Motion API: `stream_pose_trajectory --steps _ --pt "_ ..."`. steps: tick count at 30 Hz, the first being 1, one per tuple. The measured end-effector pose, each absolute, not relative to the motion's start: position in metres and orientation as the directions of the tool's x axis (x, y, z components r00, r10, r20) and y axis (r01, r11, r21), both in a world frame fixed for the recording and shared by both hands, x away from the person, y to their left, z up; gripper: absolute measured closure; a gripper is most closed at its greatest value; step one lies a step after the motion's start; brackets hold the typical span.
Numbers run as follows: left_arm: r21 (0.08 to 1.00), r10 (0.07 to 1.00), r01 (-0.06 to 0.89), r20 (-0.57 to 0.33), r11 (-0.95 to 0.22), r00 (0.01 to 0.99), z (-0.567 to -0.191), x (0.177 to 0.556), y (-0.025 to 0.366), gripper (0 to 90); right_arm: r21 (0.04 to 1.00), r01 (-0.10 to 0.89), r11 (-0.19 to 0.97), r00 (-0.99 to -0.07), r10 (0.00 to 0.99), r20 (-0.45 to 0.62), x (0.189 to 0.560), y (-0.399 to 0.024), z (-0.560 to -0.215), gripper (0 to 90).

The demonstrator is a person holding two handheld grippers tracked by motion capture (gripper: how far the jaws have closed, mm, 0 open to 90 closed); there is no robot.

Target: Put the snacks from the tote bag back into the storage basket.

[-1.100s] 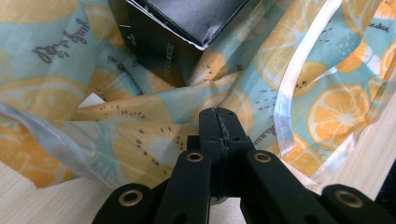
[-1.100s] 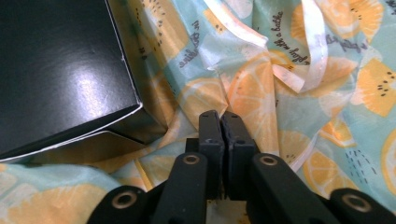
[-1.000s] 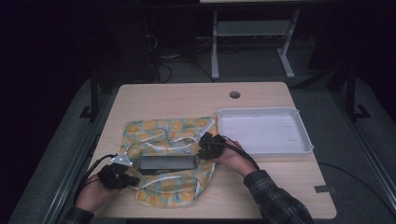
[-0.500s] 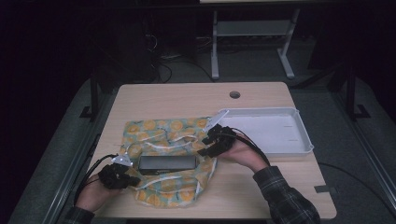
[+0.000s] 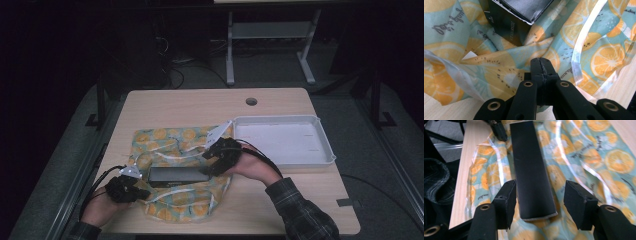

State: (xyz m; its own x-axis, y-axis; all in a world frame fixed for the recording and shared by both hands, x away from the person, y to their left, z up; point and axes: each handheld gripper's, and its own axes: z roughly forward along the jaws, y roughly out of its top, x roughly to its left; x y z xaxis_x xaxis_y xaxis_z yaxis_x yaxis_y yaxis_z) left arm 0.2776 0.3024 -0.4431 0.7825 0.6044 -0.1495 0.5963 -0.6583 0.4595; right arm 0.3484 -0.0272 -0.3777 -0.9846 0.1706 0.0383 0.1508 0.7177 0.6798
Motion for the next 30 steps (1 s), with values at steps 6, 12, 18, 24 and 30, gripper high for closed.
stream_pose_trajectory --steps 6,12,18,24,30 --pt "0.461 0.608 0.6 -0.152 -0.654 0.78 -0.443 0.277 0.302 89.8 0.665 0.121 0.737 -0.991 0.127 0.04 0.346 -0.008 -0.382 41.8" --pt "0.461 0.608 0.602 -0.155 -0.653 0.778 -0.443 0.278 0.303 89.8 0.653 0.102 0.751 -0.994 0.098 0.042 0.346 0.009 -0.388 40.3" --pt "0.463 0.606 0.6 -0.155 -0.653 0.78 -0.444 0.278 0.303 89.8 0.628 0.087 0.774 -0.996 0.089 0.028 0.347 0.02 -0.399 36.1" --pt "0.462 0.606 0.601 -0.158 -0.653 0.779 -0.444 0.278 0.303 89.8 0.614 0.086 0.785 -0.995 0.094 0.019 0.349 0.023 -0.406 34.4" --pt "0.462 0.606 0.601 -0.158 -0.652 0.779 -0.444 0.278 0.303 89.8 0.6 0.08 0.796 -0.996 0.085 0.02 0.349 0.028 -0.413 34.4"
